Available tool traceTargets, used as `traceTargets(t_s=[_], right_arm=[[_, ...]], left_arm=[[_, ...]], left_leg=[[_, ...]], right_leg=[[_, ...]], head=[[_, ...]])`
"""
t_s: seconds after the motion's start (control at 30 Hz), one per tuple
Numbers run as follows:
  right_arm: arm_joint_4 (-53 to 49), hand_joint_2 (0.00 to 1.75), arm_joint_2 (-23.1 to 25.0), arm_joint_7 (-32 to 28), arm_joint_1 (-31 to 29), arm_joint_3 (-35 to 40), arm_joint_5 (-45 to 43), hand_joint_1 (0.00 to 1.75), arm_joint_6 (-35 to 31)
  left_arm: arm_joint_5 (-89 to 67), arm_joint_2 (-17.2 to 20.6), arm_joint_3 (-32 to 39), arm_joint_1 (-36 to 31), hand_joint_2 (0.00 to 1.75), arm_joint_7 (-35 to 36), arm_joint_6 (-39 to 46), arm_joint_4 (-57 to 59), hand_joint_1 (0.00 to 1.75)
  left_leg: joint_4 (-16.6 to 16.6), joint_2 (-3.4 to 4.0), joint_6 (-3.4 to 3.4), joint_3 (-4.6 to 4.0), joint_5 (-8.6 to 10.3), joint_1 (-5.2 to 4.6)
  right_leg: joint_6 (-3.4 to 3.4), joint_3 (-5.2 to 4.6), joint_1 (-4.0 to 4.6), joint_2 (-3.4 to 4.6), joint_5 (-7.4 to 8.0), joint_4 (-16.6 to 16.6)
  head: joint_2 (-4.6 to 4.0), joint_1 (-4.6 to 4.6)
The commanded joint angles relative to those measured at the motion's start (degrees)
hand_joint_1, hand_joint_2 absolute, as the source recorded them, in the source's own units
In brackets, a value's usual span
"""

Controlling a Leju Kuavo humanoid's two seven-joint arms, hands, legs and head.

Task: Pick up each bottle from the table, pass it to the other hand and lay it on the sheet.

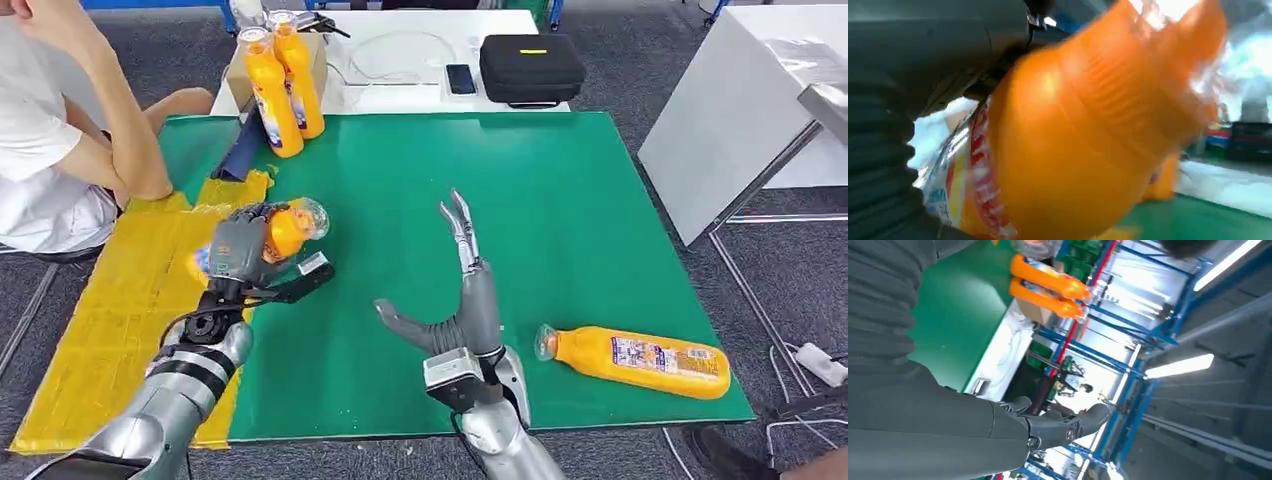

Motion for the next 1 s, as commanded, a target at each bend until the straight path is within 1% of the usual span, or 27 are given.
traceTargets(t_s=[0.03, 0.07, 0.13, 0.2, 0.23, 0.27, 0.3, 0.33, 0.37, 0.4, 0.43, 0.5, 0.53, 0.57, 0.63, 0.67, 0.7, 0.73, 0.77, 0.8, 0.87, 0.97, 1.0], right_arm=[[0.2, 1.75, -2.57, -0.47, -2.55, 3.12, -0.53, 0.0, -1.66], [0.2, 1.75, -2.57, -0.47, -2.55, 3.12, -0.53, 0.0, -1.66], [0.38, 1.75, -3.25, -0.33, -2.65, 3.57, -0.92, 0.0, -1.48], [0.72, 1.75, -3.43, -0.34, -2.7, 3.65, -0.92, 0.0, -1.48], [1.21, 1.75, -3.65, -0.32, -2.83, 3.81, -0.96, 0.0, -1.48], [1.27, 1.75, -3.71, -0.29, -2.79, 3.79, -1.02, 0.0, -1.54], [1.23, 1.75, -3.9, -0.27, -2.55, 3.7, -1.07, 0.0, -1.65], [1.18, 1.75, -3.98, -0.27, -2.46, 3.66, -1.06, 0.0, -1.67], [1.18, 1.75, -3.98, -0.27, -2.46, 3.66, -1.06, 0.0, -1.67], [1.25, 1.75, -3.97, -0.27, -2.47, 3.65, -1.06, 0.0, -1.71], [1.3, 1.75, -3.95, -0.27, -2.5, 3.67, -1.06, 0.0, -1.71], [2.38, 1.75, -3.87, 0.04, -3.08, 4.12, -0.93, 0.0, -1.32], [2.38, 1.75, -3.87, 0.04, -3.08, 4.12, -0.93, 0.0, -1.32], [2.38, 1.75, -3.87, 0.04, -3.08, 4.12, -0.93, 0.0, -1.32], [2.38, 1.75, -3.87, 0.04, -3.08, 4.12, -0.93, 0.0, -1.32], [2.38, 1.75, -3.87, 0.04, -3.08, 4.12, -0.93, 0.0, -1.32], [2.74, 1.75, -3.86, 0.1, -3.26, 4.2, -0.89, 0.0, -1.14], [2.99, 1.75, -3.8, 0.17, -3.36, 4.17, -0.85, 0.0, -1.04], [3.36, 1.75, -3.76, 0.33, -3.5, 4.21, -0.75, 0.0, -0.8], [3.7, 1.75, -3.75, 0.48, -3.65, 4.31, -0.65, 0.0, -0.53], [4.13, 1.75, -3.69, 0.67, -3.9, 4.38, -0.61, 0.0, -0.15], [4.64, 1.75, -3.73, 0.87, -4.22, 4.42, -0.32, 0.0, 0.13], [4.93, 1.75, -3.87, 1.11, -4.34, 4.47, -0.04, 0.0, 0.26]], left_arm=[[-1.8, 6.43, -9.08, -1.62, 1.75, 7.11, -0.17, 10.46, 1.75], [-1.8, 6.43, -9.08, -1.62, 1.75, 7.11, -0.17, 10.46, 1.75], [-1.46, 5.96, -6.16, -1.51, 1.75, 5.89, -0.17, 12.58, 1.75], [-1.33, 6.26, -5.59, -0.56, 1.75, 5.33, -0.17, 11.81, 1.75], [-0.82, 6.29, -3.38, 1.74, 1.75, 3.62, -0.17, 8.12, 1.75], [-0.73, 6.03, -2.11, 2.45, 1.75, 2.83, -0.17, 6.89, 1.75], [-0.09, 5.43, 0.13, 3.57, 1.75, 0.73, -0.17, 4.77, 1.75], [-0.86, 5.24, 0.47, 3.69, 1.75, 0.75, -0.17, 4.46, 1.75], [-0.86, 5.24, 0.47, 3.69, 1.75, 0.75, -0.17, 4.46, 1.75], [-1.8, 5.04, 0.41, 3.0, 1.75, 0.48, -0.17, 6.36, 1.75], [-1.8, 5.06, 0.27, 2.76, 1.75, 0.35, -0.17, 6.9, 1.75], [0.12, 4.24, 1.92, 2.31, 1.75, -3.37, -0.17, 10.07, 1.75], [0.12, 4.24, 1.92, 2.31, 1.75, -3.37, -0.17, 10.07, 1.75], [0.12, 4.24, 1.92, 2.31, 1.75, -3.37, -0.17, 10.07, 1.75], [0.12, 4.24, 1.92, 2.31, 1.75, -3.37, -0.17, 10.07, 1.75], [0.12, 4.24, 1.92, 2.31, 1.75, -3.37, -0.17, 10.07, 1.75], [1.72, 3.69, 3.13, 2.36, 1.75, -5.18, -0.17, 11.22, 1.75], [4.91, 2.71, 5.64, 2.12, 1.75, -8.73, -0.17, 12.46, 1.64], [6.82, 1.73, 7.44, 2.46, 1.75, -11.25, -0.17, 12.28, 0.17], [7.46, 1.14, 8.39, 2.58, 1.75, -11.89, -0.17, 12.81, 0.0], [8.82, 0.5, 9.81, 2.48, 1.75, -13.38, -0.17, 13.24, 0.0], [9.36, 0.03, 11.29, 2.7, 1.75, -14.58, -0.17, 12.88, 0.0], [9.18, 0.0, 11.63, 2.85, 1.75, -14.68, -0.17, 12.56, 0.0]], left_leg=[[-0.02, -0.29, -0.29, 0.04, 0.08, 0.11], [-0.01, -0.43, -0.33, 0.02, 0.11, 0.21], [0.02, -0.72, -0.29, -0.09, 0.26, 0.37], [0.01, -0.87, -0.32, 0.03, 0.2, 0.38], [0.02, -0.85, -0.35, 0.0, 0.18, 0.41], [-0.02, -0.77, -0.29, -0.16, 0.25, 0.37], [0.01, -0.75, -0.34, -0.03, 0.15, 0.37], [0.02, -0.77, -0.32, -0.19, 0.2, 0.4], [0.04, -0.86, -0.36, -0.11, 0.14, 0.38], [0.01, -0.91, -0.33, -0.25, 0.23, 0.36], [0.03, -1.0, -0.38, -0.14, 0.18, 0.36], [0.05, -1.16, -0.41, -0.12, 0.18, 0.38], [0.01, -1.07, -0.37, -0.19, 0.22, 0.37], [0.02, -1.14, -0.41, -0.09, 0.16, 0.37], [-0.02, -1.15, -0.35, -0.23, 0.24, 0.34], [0.0, -1.19, -0.39, -0.16, 0.2, 0.37], [-0.02, -1.14, -0.35, -0.25, 0.25, 0.36], [0.01, -1.2, -0.41, -0.12, 0.18, 0.36], [-0.03, -1.15, -0.36, -0.21, 0.25, 0.35], [-0.01, -1.18, -0.41, -0.05, 0.16, 0.36], [-0.04, -1.17, -0.34, -0.22, 0.26, 0.33], [0.01, -1.27, -0.41, -0.03, 0.14, 0.35], [-0.02, -1.21, -0.36, -0.16, 0.22, 0.35]], right_leg=[[-0.21, -0.05, 0.04, -0.12, -0.02, 0.08], [-0.23, -0.05, 0.05, -0.2, -0.09, 0.15], [-0.24, -0.02, 0.18, -0.55, -0.16, 0.14], [-0.3, 0.14, 0.23, -0.62, -0.28, 0.18], [-0.29, 0.15, 0.27, -0.56, -0.28, 0.17], [-0.25, 0.0, 0.26, -0.52, -0.21, 0.15], [-0.26, 0.13, 0.25, -0.43, -0.28, 0.16], [-0.25, 0.02, 0.3, -0.49, -0.23, 0.15], [-0.25, 0.07, 0.27, -0.52, -0.29, 0.19], [-0.25, -0.06, 0.27, -0.63, -0.23, 0.17], [-0.26, 0.05, 0.25, -0.67, -0.31, 0.19], [-0.26, 0.09, 0.26, -0.73, -0.35, 0.22], [-0.24, 0.0, 0.27, -0.65, -0.27, 0.16], [-0.26, 0.1, 0.25, -0.63, -0.31, 0.19], [-0.23, -0.04, 0.25, -0.68, -0.25, 0.16], [-0.25, 0.05, 0.26, -0.69, -0.3, 0.17], [-0.23, -0.06, 0.26, -0.69, -0.25, 0.15], [-0.24, 0.07, 0.25, -0.68, -0.32, 0.19], [-0.22, -0.01, 0.25, -0.69, -0.26, 0.14], [-0.24, 0.14, 0.25, -0.66, -0.32, 0.15], [-0.21, -0.02, 0.24, -0.72, -0.26, 0.14], [-0.23, 0.19, 0.23, -0.74, -0.37, 0.17], [-0.21, 0.06, 0.24, -0.75, -0.29, 0.14]], head=[[0.02, -0.04], [0.0, -0.05], [0.0, -0.02], [0.0, -0.02], [0.02, -0.02], [0.0, 0.0], [0.0, 0.0], [0.0, -0.02], [0.0, -0.02], [0.0, -0.02], [0.0, 0.0], [0.0, 0.0], [0.02, 0.0], [0.02, 0.0], [0.0, 0.0], [0.0, -0.02], [0.0, -0.02], [0.02, -0.02], [0.0, -0.02], [0.02, 0.0], [0.0, -0.02], [0.0, -0.02], [0.02, 0.0]])
